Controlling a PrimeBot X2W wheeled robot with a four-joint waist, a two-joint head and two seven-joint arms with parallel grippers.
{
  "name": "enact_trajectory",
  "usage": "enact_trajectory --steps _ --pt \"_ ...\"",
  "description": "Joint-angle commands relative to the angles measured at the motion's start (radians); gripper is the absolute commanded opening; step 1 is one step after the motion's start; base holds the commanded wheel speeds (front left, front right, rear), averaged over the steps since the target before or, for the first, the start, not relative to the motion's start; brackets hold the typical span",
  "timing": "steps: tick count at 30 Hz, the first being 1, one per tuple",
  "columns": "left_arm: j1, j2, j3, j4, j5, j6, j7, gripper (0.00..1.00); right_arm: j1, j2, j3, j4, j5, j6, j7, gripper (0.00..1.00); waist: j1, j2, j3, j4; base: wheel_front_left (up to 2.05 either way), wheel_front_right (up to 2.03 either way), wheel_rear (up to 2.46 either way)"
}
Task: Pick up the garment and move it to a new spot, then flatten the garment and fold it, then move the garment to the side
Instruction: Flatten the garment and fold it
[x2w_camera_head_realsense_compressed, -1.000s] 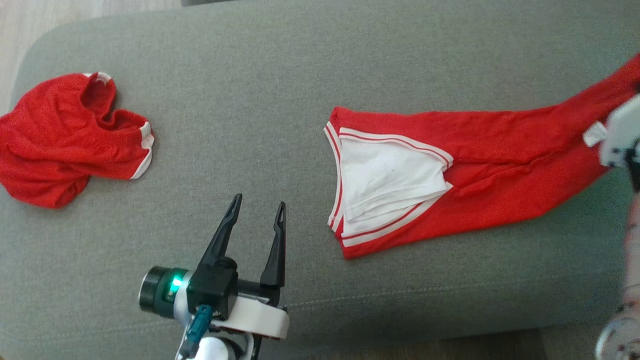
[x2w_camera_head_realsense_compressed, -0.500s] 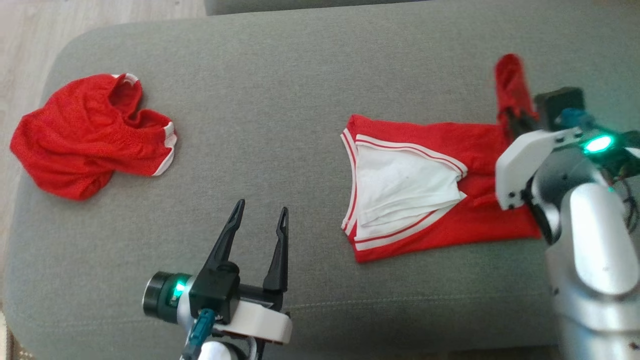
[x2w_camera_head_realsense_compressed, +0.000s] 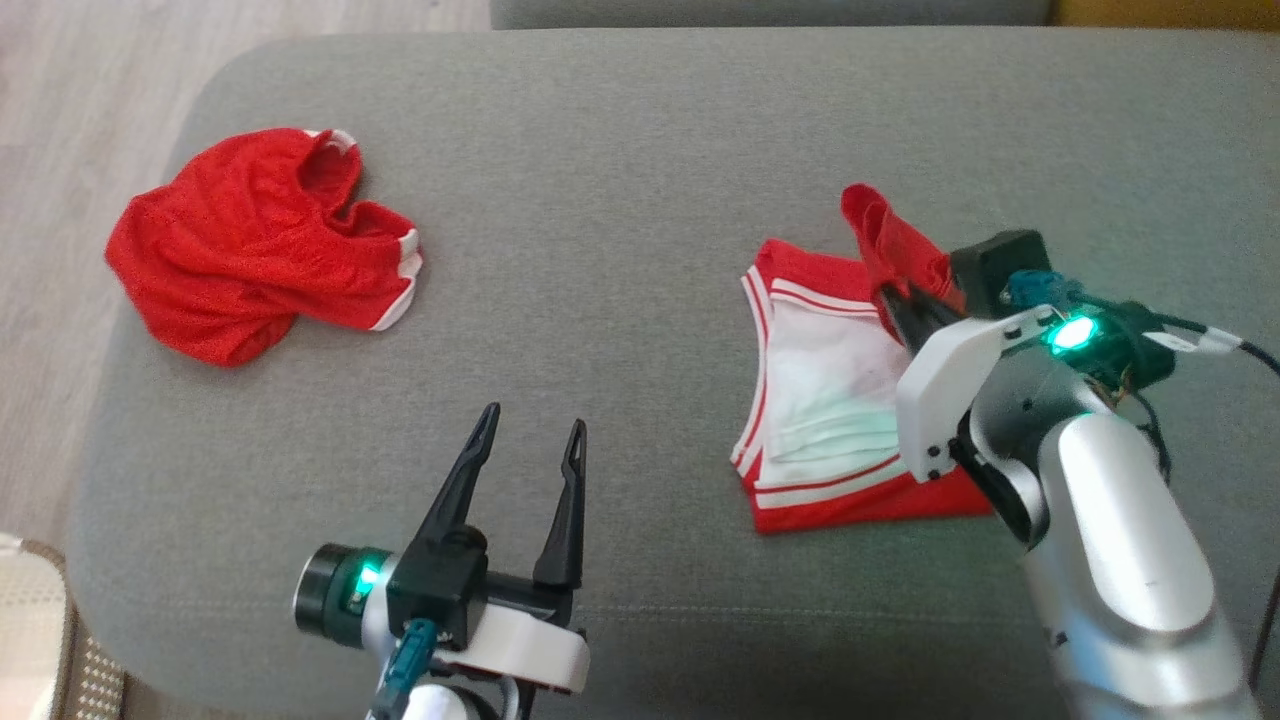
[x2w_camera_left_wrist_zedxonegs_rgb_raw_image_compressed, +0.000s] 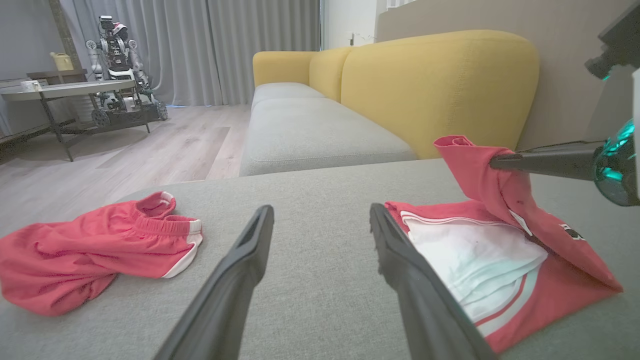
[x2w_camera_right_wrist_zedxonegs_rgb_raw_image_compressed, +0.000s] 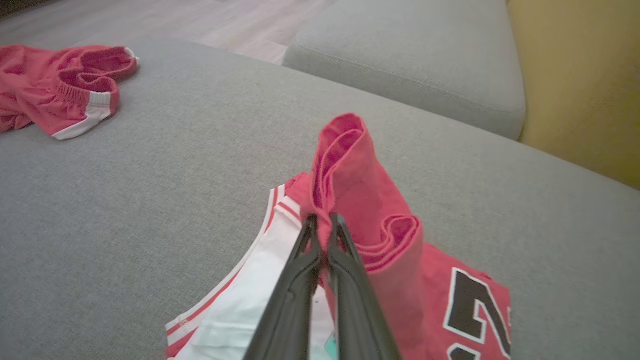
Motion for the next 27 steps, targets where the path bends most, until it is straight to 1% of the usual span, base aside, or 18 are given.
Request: enact_trajectory --steps 1,7,16,17,18,19,20,21,24,25,27 --pt "-0.023 -0.01 0.023 -0.028 -0.008 -0.002 -0.012 1.0 -0.013 0.013 0.029 -0.021 0.013 0.0 0.004 0.0 0.0 0.0 -0.006 0.016 0.0 0.0 0.0" --pt "-0.024 -0.01 0.013 -0.025 -0.01 -0.002 -0.012 1.0 -0.012 0.013 0.053 0.063 0.028 0.0 -0.008 0.0 0.0 0.0 -0.009 0.046 0.0 0.0 0.0" --pt "-0.032 -0.011 -0.004 -0.029 -0.015 0.0 -0.012 1.0 -0.036 0.013 0.081 0.183 0.058 0.0 -0.045 0.0 0.0 0.0 -0.001 0.066 0.0 0.0 0.0" --pt "-0.033 -0.011 -0.007 -0.028 -0.016 0.0 -0.012 1.0 -0.039 0.013 0.082 0.197 0.066 0.0 -0.05 0.21 0.0 0.0 -0.001 0.068 0.0 0.0 0.0" --pt "-0.036 -0.011 -0.009 -0.028 -0.016 0.0 -0.012 1.0 -0.043 0.013 0.083 0.206 0.076 0.0 -0.059 0.68 0.0 0.0 -0.001 0.071 0.0 0.0 0.0" --pt "-0.037 -0.011 -0.012 -0.027 -0.016 -0.001 -0.012 1.0 -0.046 0.013 0.087 0.212 0.096 0.0 -0.073 1.0 0.0 0.0 -0.001 0.073 0.0 0.0 0.0" --pt "-0.039 -0.011 -0.013 -0.026 -0.016 -0.001 -0.012 1.0 -0.048 0.013 0.089 0.216 0.129 0.0 -0.088 1.0 0.0 0.0 -0.001 0.075 0.0 0.0 0.0" --pt "-0.039 -0.011 -0.013 -0.026 -0.016 -0.001 -0.012 1.0 -0.048 0.013 0.089 0.216 0.129 0.0 -0.088 1.0 0.0 0.0 -0.001 0.075 0.0 0.0 0.0" --pt "-0.039 -0.011 -0.015 -0.026 -0.016 0.002 -0.012 1.0 -0.064 0.013 0.087 0.204 0.192 0.0 -0.151 1.0 0.0 0.0 -0.006 0.076 0.0 0.0 0.0" --pt "-0.038 -0.011 -0.016 -0.025 -0.017 0.004 -0.012 1.0 -0.07 0.013 0.075 0.196 0.2 0.0 -0.173 1.0 0.0 0.0 -0.008 0.076 0.0 0.0 0.0" --pt "-0.036 -0.011 -0.015 -0.027 -0.016 0.008 -0.012 1.0 -0.082 0.013 0.034 0.182 0.167 0.0 -0.201 1.0 0.0 0.0 -0.011 0.073 0.0 0.0 0.0"
